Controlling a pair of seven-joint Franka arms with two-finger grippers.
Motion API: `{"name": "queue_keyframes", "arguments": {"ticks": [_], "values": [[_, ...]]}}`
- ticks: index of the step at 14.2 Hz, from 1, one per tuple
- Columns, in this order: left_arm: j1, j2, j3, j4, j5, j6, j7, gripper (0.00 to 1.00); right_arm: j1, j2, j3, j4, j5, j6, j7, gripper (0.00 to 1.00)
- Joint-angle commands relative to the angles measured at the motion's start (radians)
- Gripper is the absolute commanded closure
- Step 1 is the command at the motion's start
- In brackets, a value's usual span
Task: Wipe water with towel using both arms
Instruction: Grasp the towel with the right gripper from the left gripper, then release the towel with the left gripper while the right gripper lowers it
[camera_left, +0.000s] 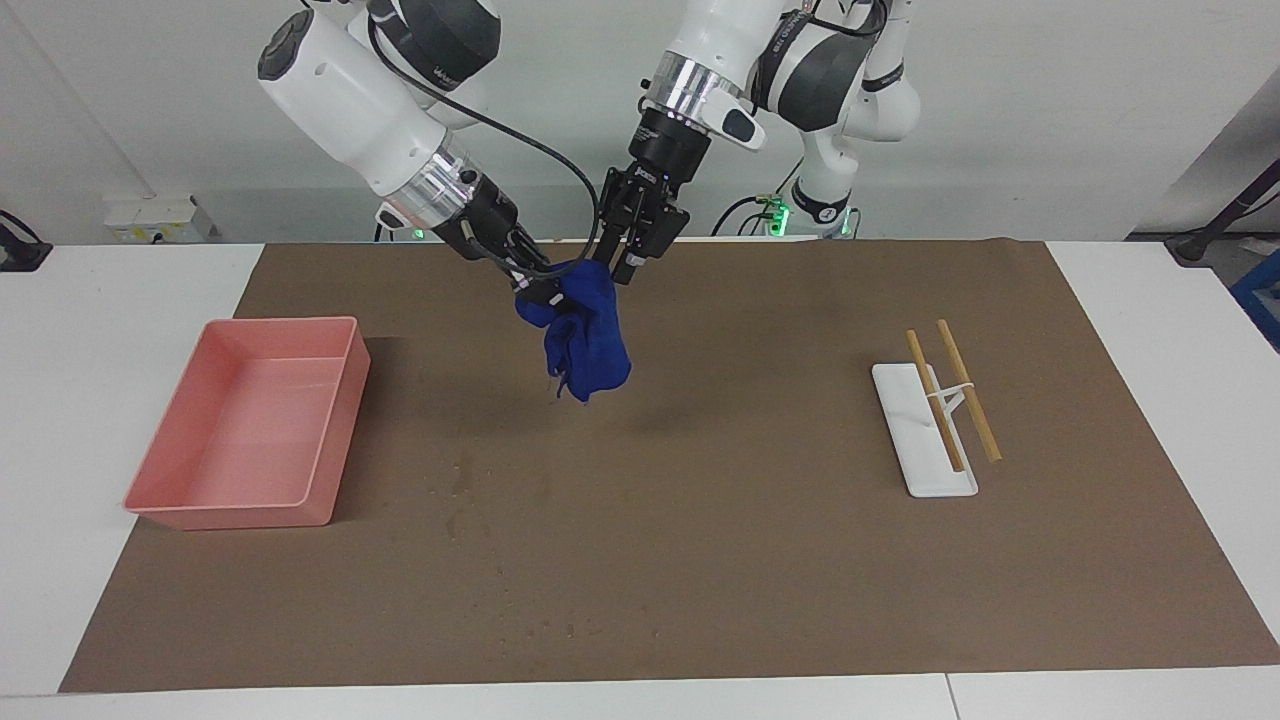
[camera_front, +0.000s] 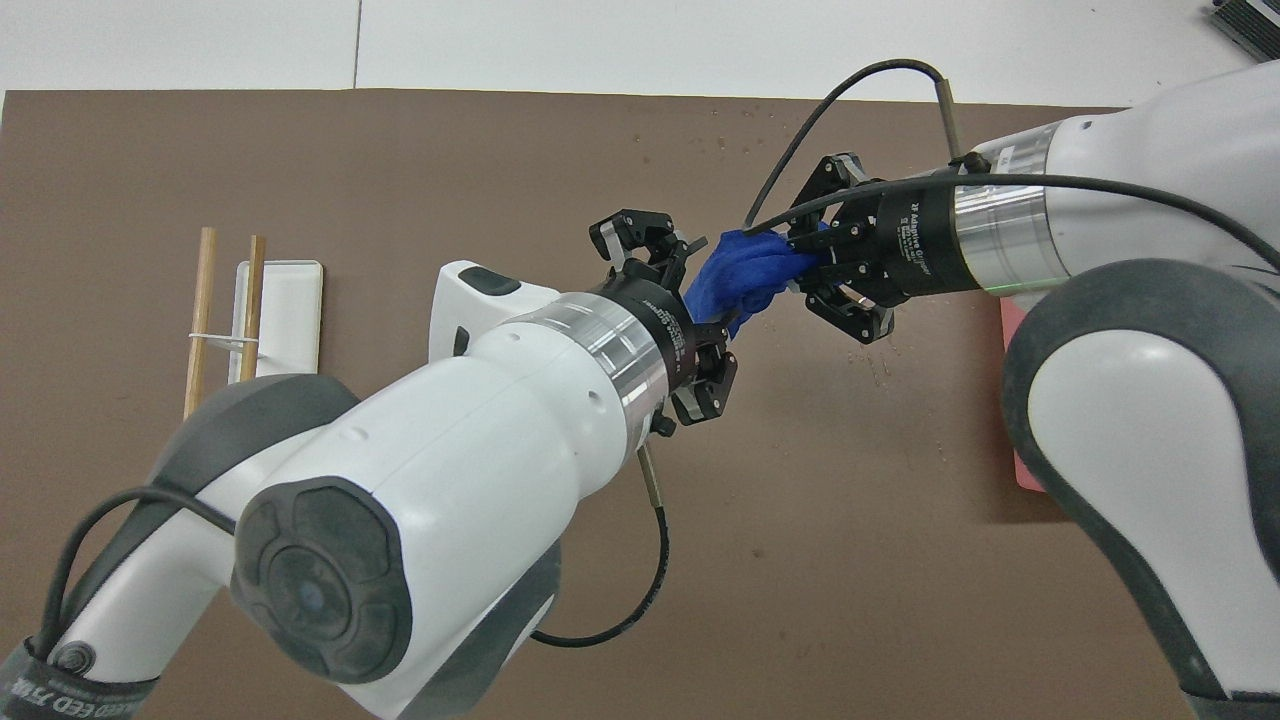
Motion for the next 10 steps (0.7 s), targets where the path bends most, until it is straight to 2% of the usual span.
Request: {"name": "queue_keyframes", "arguments": {"ticks": [1,4,7,10], "values": [[0.021,-0.022,0.007,-0.05,0.014,0.002,0.034,0.41,-0.022,0.003,0.009,-0.013,-0.064,0.069,-0.035,1.0],[0.09,-0.041,0.007,-0.07,0.014,-0.089,0.125,0.41,-0.081,0.05,0.007,-0.01,-0.095,0.126,-0.108,1.0],[0.161,-0.053,0.007,-0.078,0.013,-0.211,0.237,0.42,-0.124,0.16,0.007,0.019,-0.117,0.236,-0.227,1.0],[0.241,-0.075,0.007,-0.096,0.002,-0.319,0.459,0.54,-0.129,0.27,0.007,0.039,-0.174,0.36,-0.321,1.0]]}}
